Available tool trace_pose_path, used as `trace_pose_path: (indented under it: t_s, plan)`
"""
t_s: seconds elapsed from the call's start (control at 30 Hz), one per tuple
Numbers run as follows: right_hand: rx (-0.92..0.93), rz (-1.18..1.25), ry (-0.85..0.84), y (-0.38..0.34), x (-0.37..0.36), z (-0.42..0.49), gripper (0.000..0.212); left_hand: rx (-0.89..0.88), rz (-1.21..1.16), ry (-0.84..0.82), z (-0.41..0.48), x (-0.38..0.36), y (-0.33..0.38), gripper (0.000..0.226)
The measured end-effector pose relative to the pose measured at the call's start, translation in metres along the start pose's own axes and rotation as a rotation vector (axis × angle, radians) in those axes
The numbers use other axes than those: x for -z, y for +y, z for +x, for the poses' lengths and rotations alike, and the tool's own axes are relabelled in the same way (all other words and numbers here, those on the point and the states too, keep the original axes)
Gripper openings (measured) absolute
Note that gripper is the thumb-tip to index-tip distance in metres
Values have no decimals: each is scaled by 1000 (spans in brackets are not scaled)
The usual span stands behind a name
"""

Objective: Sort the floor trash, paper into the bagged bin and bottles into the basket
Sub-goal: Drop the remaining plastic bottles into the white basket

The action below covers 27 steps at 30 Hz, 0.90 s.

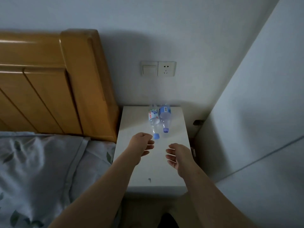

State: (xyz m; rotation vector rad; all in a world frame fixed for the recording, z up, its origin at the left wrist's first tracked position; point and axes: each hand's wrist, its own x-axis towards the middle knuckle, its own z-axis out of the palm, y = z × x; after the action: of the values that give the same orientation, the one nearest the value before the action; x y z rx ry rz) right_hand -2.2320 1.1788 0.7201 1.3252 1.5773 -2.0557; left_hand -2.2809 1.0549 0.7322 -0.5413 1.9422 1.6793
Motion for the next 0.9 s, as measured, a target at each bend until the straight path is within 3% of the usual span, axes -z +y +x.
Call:
trace_pose_path:
  t_s: [0.33, 0.47, 0.6, 0.73, 0.87, 0.9]
  plan:
    - [-105, -171, -44, -71, -10, 155, 12, 247, 19, 226, 148, -58, 18, 14]
    - [-155, -212, -73, -76, -14, 202, 14, 295, 86, 303, 193, -73, 6, 3]
    - [-198, -251, -109, -72, -23, 242, 14, 369, 75, 287, 223, -83, -16, 64]
    - [-243, -244, -127, -63, -34, 263, 47, 463, 99, 233, 239, -93, -32, 78]
    - [-289, -246, -131, -62, -45, 282, 11, 482, 71, 211, 248, -95, -35, 60]
    - [-293, -245, -135, -62, -46, 284, 13, 479, 63, 201, 249, -94, -35, 53]
